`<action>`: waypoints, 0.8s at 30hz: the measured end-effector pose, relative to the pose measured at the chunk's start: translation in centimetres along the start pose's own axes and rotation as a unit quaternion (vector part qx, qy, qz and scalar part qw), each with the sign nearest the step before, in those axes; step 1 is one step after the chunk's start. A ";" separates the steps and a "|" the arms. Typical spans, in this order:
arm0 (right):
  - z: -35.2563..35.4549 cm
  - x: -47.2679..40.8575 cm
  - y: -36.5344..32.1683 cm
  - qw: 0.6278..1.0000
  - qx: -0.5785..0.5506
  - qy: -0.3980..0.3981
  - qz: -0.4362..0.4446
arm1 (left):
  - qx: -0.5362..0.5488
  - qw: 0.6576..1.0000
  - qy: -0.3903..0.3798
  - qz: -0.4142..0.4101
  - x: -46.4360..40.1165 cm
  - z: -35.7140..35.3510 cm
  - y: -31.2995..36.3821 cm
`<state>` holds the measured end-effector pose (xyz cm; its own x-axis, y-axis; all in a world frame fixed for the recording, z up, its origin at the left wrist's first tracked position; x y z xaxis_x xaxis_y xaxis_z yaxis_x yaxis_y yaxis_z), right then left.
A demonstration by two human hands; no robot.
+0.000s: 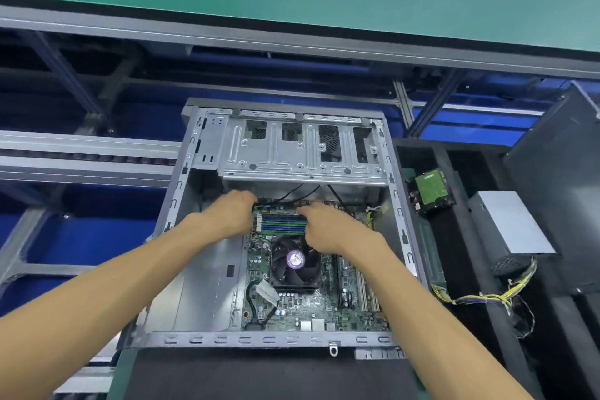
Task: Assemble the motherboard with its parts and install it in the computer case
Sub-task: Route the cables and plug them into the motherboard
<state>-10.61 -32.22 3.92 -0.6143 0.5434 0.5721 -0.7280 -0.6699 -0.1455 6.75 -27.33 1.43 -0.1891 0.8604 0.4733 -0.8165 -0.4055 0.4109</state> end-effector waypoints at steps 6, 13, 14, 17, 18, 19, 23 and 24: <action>0.7 0.0 0.7 0.999 -0.009 0.037 0.002 | -0.080 0.997 0.008 0.004 -0.3 0.7 0.9; 2.1 1.0 2.0 0.990 -0.022 0.139 0.009 | -0.075 0.992 0.047 -0.090 0.7 0.5 1.1; 2.1 1.0 2.0 0.988 -0.025 0.149 0.016 | -0.078 0.990 0.048 -0.109 0.9 0.7 1.1; 2.1 1.0 1.2 0.983 -0.031 0.172 0.049 | -0.110 0.984 0.033 -0.135 1.1 1.4 1.2; 2.0 0.9 0.7 0.982 -0.029 0.174 0.062 | -0.115 0.984 0.017 -0.134 1.0 1.4 1.2; 2.0 0.7 0.2 0.982 -0.025 0.174 0.074 | -0.119 0.984 -0.006 -0.133 1.0 1.3 1.2; 2.0 -0.4 -0.9 0.982 0.042 0.167 0.072 | -0.109 0.984 -0.087 -0.110 0.8 0.5 0.6; 2.1 -0.7 -0.9 0.983 0.059 0.167 0.059 | -0.104 0.987 -0.075 -0.097 0.7 0.6 0.3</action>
<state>-8.89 -33.02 5.34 -0.7715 0.5815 0.2582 -0.6183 -0.7809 -0.0890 6.73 -27.04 2.34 0.0523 0.8539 0.5178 -0.9267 -0.1517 0.3439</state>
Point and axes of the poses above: each hand's wrist, its own x-axis away from the middle knuckle, its own z-axis out of the back of the hand, y = z × x, the point moved 5 cm from there along -x, towards the middle knuckle, and after that the axes turned 12 degrees about x, right-handed, at the moved point
